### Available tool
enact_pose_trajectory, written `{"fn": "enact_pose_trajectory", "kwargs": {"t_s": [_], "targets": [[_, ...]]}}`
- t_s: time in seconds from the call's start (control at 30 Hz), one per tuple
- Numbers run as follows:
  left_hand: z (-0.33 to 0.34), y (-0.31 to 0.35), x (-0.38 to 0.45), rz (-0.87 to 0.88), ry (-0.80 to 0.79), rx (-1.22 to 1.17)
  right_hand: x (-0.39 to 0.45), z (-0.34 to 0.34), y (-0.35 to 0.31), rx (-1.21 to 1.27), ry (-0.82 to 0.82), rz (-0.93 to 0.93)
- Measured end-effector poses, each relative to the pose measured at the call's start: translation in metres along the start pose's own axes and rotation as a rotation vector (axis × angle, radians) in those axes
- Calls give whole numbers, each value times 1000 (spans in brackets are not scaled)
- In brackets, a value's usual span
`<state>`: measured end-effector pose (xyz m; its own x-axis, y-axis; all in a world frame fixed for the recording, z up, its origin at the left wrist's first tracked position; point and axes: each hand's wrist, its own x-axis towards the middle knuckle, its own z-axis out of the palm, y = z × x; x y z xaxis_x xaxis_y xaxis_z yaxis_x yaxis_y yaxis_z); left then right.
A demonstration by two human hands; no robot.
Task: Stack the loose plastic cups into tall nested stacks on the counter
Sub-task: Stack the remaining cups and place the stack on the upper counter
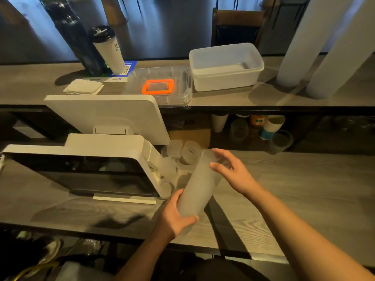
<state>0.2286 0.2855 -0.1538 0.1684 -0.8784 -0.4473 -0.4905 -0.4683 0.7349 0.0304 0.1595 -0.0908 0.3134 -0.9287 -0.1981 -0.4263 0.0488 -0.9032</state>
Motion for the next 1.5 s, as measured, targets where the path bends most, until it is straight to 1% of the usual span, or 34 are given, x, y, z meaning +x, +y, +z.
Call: {"fn": "enact_pose_trajectory", "kwargs": {"t_s": [0.17,0.27,0.43,0.53,0.87,0.97,1.03,1.1,1.2,1.5], "targets": [[2,-1,-2,-4,27,-2,-3,12,3,68,-141,72],[2,-4,-1,-23,24,-24,3,13,6,57,-177,83],[-3,-6,5,-126,22,-108,21,23,15,161,-37,153],[-6,-5,10,-176,28,-151,42,26,28,159,1,205],[-9,-6,23,-281,44,-262,102,48,52,52,-30,308],[-7,-12,27,-300,75,-311,118,62,56,-5,-35,327],[-8,-13,29,-303,67,-332,130,70,58,-67,-34,349],[-10,-13,32,-313,52,-326,141,77,62,-66,-23,373],[-9,-16,36,-328,69,-345,153,86,62,-39,0,373],[-3,-17,41,-338,80,-377,168,97,71,-145,39,377]]}}
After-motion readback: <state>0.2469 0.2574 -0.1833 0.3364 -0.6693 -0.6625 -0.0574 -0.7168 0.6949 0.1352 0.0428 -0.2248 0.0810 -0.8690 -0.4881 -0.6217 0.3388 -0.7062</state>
